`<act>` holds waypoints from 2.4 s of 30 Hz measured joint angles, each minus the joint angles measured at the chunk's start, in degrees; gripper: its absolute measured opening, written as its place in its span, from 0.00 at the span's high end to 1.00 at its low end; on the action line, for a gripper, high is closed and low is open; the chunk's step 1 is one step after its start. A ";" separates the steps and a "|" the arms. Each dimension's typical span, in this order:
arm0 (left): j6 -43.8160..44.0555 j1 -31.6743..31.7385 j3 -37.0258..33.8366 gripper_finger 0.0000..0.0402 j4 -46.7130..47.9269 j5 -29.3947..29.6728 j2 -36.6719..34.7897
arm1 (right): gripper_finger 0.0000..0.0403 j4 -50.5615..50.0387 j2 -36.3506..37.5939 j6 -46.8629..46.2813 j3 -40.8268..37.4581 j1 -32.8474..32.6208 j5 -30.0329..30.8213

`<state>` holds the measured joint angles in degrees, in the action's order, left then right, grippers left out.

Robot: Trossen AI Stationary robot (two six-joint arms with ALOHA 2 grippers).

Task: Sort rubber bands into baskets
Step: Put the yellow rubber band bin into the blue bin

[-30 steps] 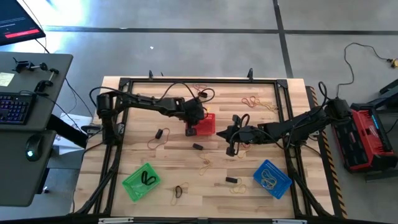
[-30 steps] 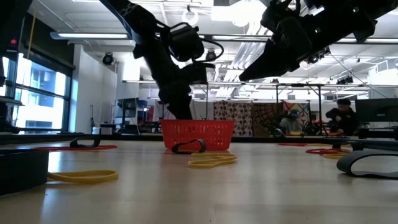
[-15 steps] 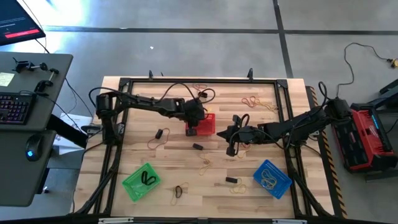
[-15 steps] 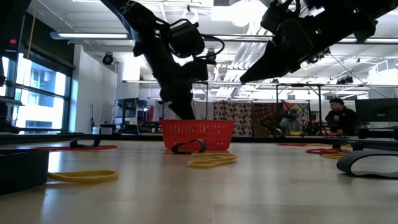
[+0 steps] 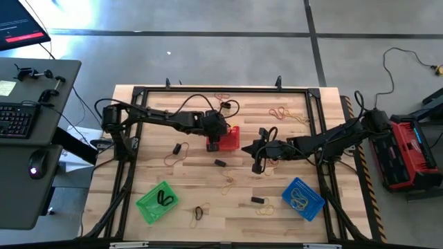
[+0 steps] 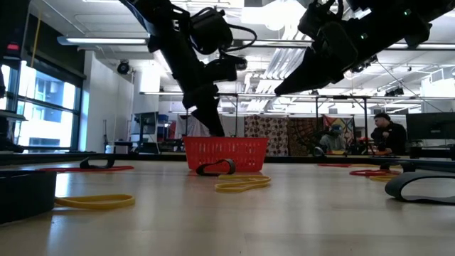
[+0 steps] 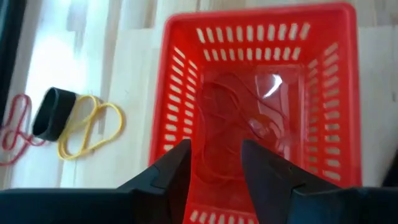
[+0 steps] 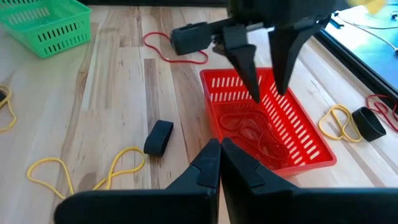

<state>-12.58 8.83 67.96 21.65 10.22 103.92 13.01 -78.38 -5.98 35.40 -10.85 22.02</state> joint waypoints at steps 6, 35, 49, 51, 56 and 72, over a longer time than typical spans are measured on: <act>0.00 -0.44 0.00 0.67 1.20 -0.42 -0.11 | 1.00 -0.28 0.01 -0.06 0.00 0.00 0.04; 5.39 -9.75 -33.28 0.99 -42.30 -2.60 -27.84 | 1.00 -0.30 -0.01 -1.70 0.00 -0.02 6.45; 5.05 -9.10 -44.20 0.99 -66.68 -8.22 -26.82 | 0.77 -31.31 4.69 -12.51 7.75 4.38 18.90; 5.05 -8.77 -44.97 0.99 -67.92 -8.18 -26.82 | 0.74 -35.62 4.67 -13.50 8.49 7.24 17.35; 5.01 -8.73 -45.53 0.99 -68.33 -8.11 -26.82 | 0.71 -44.61 4.64 -13.30 8.55 17.12 8.52; 4.87 -8.74 -45.53 0.99 -68.16 -8.11 -26.82 | 0.70 -55.14 4.56 -3.22 8.31 49.88 -2.67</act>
<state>-7.71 0.09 22.44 -46.51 2.11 77.10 -42.13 -73.82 -9.19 43.70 39.02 19.35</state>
